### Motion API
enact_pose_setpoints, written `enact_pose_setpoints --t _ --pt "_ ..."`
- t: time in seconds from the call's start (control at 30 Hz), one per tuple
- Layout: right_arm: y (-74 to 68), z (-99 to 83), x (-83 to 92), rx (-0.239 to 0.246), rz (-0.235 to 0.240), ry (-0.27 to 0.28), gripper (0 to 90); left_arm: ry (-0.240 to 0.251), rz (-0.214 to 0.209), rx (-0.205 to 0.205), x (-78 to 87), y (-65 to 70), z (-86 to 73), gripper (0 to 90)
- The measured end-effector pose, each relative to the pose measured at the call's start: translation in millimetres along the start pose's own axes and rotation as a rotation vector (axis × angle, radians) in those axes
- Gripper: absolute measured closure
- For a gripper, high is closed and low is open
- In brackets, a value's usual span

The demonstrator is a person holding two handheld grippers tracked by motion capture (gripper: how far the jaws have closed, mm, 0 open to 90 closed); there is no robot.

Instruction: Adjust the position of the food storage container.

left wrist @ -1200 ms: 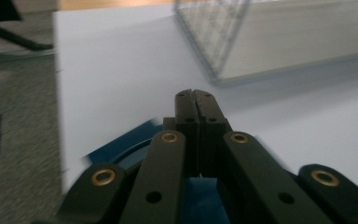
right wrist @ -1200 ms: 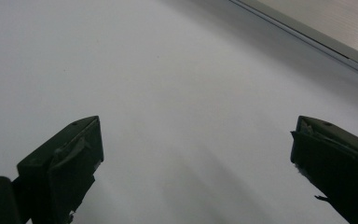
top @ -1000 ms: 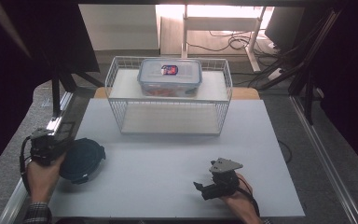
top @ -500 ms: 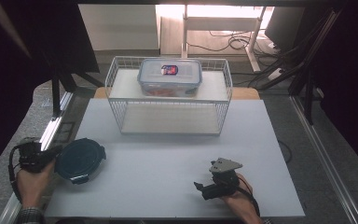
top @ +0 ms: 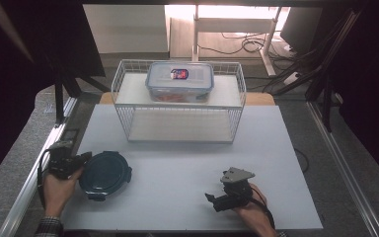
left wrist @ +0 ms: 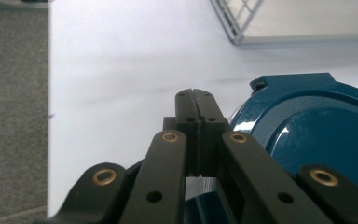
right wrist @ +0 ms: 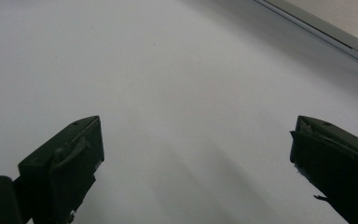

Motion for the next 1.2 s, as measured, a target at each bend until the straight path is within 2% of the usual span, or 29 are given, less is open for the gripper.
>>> enact_pose_setpoints --t 0.07,0.17,0.2,0.3,0.37,0.47,0.53,0.57,0.63,0.67,0.77,0.9,1.2 --pt "0.5 0.1 1.1 0.003 -0.001 0.002 2.6 0.004 0.001 -0.014 1.8 -0.5 0.6 90.0" --pt "1.2 0.2 3.3 0.003 -0.006 0.006 2.6 0.005 0.058 -0.013 10.4 -8.6 -4.0 90.0" --pt "1.5 0.2 3.7 0.002 -0.007 0.008 2.6 0.007 0.065 0.005 14.9 -14.3 -8.4 90.0" --pt "3.3 0.1 4.9 -0.002 -0.016 0.008 2.6 -0.004 0.065 0.046 26.9 -24.8 -23.6 90.0" --pt "3.8 0.0 4.9 -0.001 -0.019 0.007 2.7 -0.015 0.045 0.055 30.8 -24.2 -31.0 90.0" --pt "3.4 -0.1 4.5 0.002 -0.020 0.003 2.7 -0.038 0.020 0.055 34.3 -19.6 -42.7 90.0" --pt "2.4 -0.1 4.2 0.006 -0.020 0.002 2.7 -0.044 -0.027 0.065 34.1 -14.6 -46.7 90.0" --pt "2.0 0.0 4.0 0.007 -0.020 0.002 2.8 -0.049 -0.026 0.062 33.6 -11.6 -47.3 90.0" --pt "1.9 0.1 4.2 0.009 -0.021 0.001 2.7 -0.062 0.010 0.046 33.7 -8.1 -47.2 90.0" --pt "2.0 0.1 3.9 0.009 -0.021 0.002 2.8 -0.064 0.011 0.053 33.9 -7.6 -47.2 90.0" --pt "2.4 -0.2 3.3 0.007 -0.020 -0.002 2.8 -0.066 -0.006 0.082 34.5 -7.1 -48.3 90.0" --pt "1.5 -0.2 2.2 0.009 -0.021 -0.008 2.8 -0.075 -0.028 0.084 33.1 -0.5 -47.5 90.0" --pt "2.8 -0.6 2.2 0.008 -0.024 -0.011 2.8 -0.102 -0.121 0.029 16.2 35.6 -39.2 90.0"
Point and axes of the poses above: each handheld gripper's, and its own axes: x roughly backward along the jaws, z roughly out of its top, y roughly to its right, the point moved 2 cm from there along -x, roughly forward along the jaws, and after that the axes turned 4 degrees about -x, right-handed, at the moved point
